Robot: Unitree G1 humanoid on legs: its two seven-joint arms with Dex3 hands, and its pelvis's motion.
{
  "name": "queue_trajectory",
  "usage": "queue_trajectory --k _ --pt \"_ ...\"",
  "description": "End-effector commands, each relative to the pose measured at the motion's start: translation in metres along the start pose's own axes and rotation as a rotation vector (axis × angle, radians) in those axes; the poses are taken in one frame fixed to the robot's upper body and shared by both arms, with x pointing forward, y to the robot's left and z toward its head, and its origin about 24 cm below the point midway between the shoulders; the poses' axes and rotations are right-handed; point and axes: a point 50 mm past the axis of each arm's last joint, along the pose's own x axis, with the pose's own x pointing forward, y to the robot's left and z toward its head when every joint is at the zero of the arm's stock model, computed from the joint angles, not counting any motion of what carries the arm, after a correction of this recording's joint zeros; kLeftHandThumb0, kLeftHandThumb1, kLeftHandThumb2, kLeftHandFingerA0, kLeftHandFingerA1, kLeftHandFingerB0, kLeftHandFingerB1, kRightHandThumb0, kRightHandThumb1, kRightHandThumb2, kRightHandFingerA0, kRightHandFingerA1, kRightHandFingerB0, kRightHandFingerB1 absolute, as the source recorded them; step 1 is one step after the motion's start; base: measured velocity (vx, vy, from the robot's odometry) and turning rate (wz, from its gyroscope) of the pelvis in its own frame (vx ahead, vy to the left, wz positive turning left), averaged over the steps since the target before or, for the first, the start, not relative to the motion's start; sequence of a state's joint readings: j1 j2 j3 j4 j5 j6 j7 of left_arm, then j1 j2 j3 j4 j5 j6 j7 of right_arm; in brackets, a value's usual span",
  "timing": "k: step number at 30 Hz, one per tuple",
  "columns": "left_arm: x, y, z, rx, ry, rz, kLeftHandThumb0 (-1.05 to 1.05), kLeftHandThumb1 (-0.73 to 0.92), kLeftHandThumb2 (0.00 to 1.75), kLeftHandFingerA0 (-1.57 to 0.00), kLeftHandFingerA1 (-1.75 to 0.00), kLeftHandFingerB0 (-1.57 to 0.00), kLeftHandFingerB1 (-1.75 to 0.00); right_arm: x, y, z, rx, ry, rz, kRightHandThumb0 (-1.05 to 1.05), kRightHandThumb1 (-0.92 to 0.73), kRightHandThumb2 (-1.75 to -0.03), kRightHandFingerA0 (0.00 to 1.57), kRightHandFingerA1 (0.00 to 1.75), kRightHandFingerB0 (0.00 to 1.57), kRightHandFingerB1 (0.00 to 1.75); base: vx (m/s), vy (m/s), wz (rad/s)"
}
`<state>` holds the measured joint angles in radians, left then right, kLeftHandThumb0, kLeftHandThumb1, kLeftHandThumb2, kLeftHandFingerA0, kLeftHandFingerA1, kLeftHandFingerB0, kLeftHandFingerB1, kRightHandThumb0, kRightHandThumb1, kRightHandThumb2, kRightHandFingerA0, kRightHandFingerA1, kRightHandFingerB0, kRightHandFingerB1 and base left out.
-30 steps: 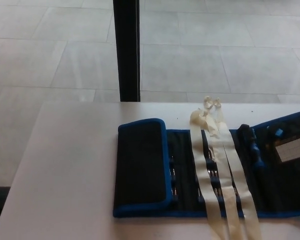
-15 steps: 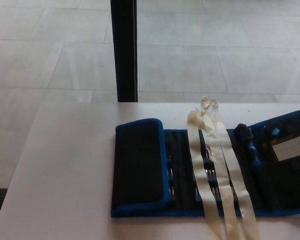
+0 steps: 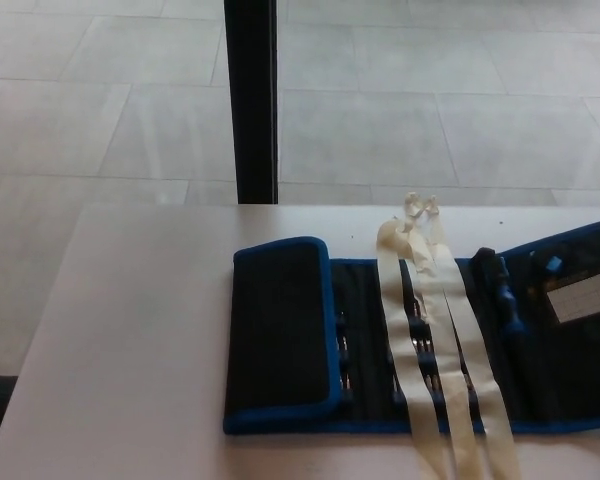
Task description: The robot uses its right hand to lift an edge of the toolkit kept in middle of the desk and make one fold in it
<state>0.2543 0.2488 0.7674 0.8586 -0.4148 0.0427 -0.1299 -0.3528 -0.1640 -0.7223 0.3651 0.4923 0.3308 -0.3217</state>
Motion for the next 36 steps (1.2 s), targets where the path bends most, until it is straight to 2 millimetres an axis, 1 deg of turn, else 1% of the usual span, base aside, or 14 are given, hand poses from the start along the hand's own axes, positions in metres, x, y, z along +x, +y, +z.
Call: queue_trajectory --k 1,3,9,12,15,18,19,20,21,27,30,31,32,36 --pt "0.0 0.001 0.006 -0.022 -0.032 -0.013 -0.84 0.92 0.78 -0.23 -0.5 -0.18 -0.39 0.003 -0.003 0.004 0.014 -0.017 -0.022 -0.66 -0.84 -0.65 0.42 0.53 0.31 0.4 0.0 0.0 0.0" --pt "-0.001 -0.001 0.006 -0.012 -0.035 -0.021 -0.85 0.92 0.79 -0.24 -0.53 -0.17 -0.4 0.002 0.0 -0.004 0.037 0.023 0.004 -0.66 -0.86 -0.65 0.39 0.55 0.27 0.4 0.0 0.0 0.0" --pt "0.002 -0.002 0.008 -0.024 -0.03 0.0 -0.83 0.92 0.77 -0.25 -0.51 -0.2 -0.39 -0.002 0.005 -0.025 -0.018 0.12 0.023 -0.64 -0.9 -0.67 0.38 0.53 0.26 0.39 0.0 0.0 0.0" --pt "0.002 -0.004 0.009 -0.014 -0.038 -0.01 -0.82 0.92 0.79 -0.26 -0.53 -0.2 -0.41 0.0 0.005 -0.029 -0.049 0.153 0.002 -0.64 -0.9 -0.67 0.42 0.52 0.29 0.4 0.0 0.0 0.0" --pt "0.002 -0.004 0.01 -0.026 -0.038 -0.007 -0.8 0.92 0.77 -0.3 -0.54 -0.22 -0.42 -0.001 0.003 -0.035 -0.11 0.215 0.001 -0.63 -0.92 -0.68 0.4 0.52 0.29 0.4 0.0 0.0 0.0" --pt "0.002 -0.005 0.01 -0.027 -0.047 -0.018 -0.84 0.92 0.79 -0.24 -0.53 -0.18 -0.4 0.002 -0.002 -0.038 -0.177 0.252 0.007 -0.6 -0.92 -0.71 0.38 0.53 0.25 0.38 0.0 0.0 0.0" --pt "0.002 -0.005 0.01 -0.025 -0.048 -0.019 -0.83 0.92 0.79 -0.26 -0.53 -0.2 -0.39 0.002 -0.002 -0.037 -0.187 0.252 0.009 -0.61 -0.92 -0.7 0.38 0.54 0.26 0.39 0.0 0.0 0.0" --pt "0.002 -0.005 0.01 -0.024 -0.044 -0.007 -0.77 0.79 1.13 -0.26 -0.57 -0.19 -0.5 0.003 -0.005 -0.037 -0.228 0.247 0.011 -0.62 -0.92 -0.7 0.4 0.58 0.29 0.42 0.0 0.0 0.0" --pt "0.002 -0.005 0.01 -0.024 -0.043 -0.007 -0.83 0.92 0.8 -0.27 -0.52 -0.2 -0.39 0.003 -0.006 -0.037 -0.246 0.245 0.012 -0.62 -0.92 -0.68 0.41 0.6 0.31 0.46 0.0 0.0 0.0" --pt "0.004 -0.005 0.011 -0.014 -0.044 -0.01 -0.82 0.92 0.81 -0.27 -0.49 -0.2 -0.39 0.005 -0.024 -0.032 -0.361 0.241 0.04 -0.63 -0.91 -0.67 0.42 0.56 0.33 0.42 0.0 0.0 0.0" --pt "0.004 -0.004 0.013 -0.018 -0.043 -0.008 -0.83 0.92 0.79 -0.28 -0.5 -0.21 -0.38 0.003 -0.03 -0.031 -0.373 0.238 0.051 -0.64 -0.89 -0.66 0.44 0.59 0.34 0.44 0.0 0.0 0.0" --pt "0.005 -0.005 0.013 -0.018 -0.046 -0.006 -0.79 0.79 1.14 -0.27 -0.58 -0.19 -0.5 0.0 -0.029 -0.03 -0.371 0.239 0.079 -0.66 -0.89 -0.66 0.43 0.56 0.36 0.43 0.0 0.0 0.0" --pt "0.005 -0.006 0.013 -0.012 -0.047 -0.008 -0.84 0.91 0.8 -0.27 -0.52 -0.21 -0.39 -0.001 -0.028 -0.03 -0.37 0.243 0.1 -0.66 -0.89 -0.66 0.4 0.54 0.34 0.43 0.0 0.0 0.0" --pt "0.004 -0.006 0.013 -0.003 -0.049 -0.028 -0.83 0.92 0.8 -0.25 -0.53 -0.2 -0.41 -0.011 -0.014 -0.036 -0.343 0.269 0.171 -0.65 -0.88 -0.66 0.43 0.54 0.33 0.41 0.0 0.0 0.0"
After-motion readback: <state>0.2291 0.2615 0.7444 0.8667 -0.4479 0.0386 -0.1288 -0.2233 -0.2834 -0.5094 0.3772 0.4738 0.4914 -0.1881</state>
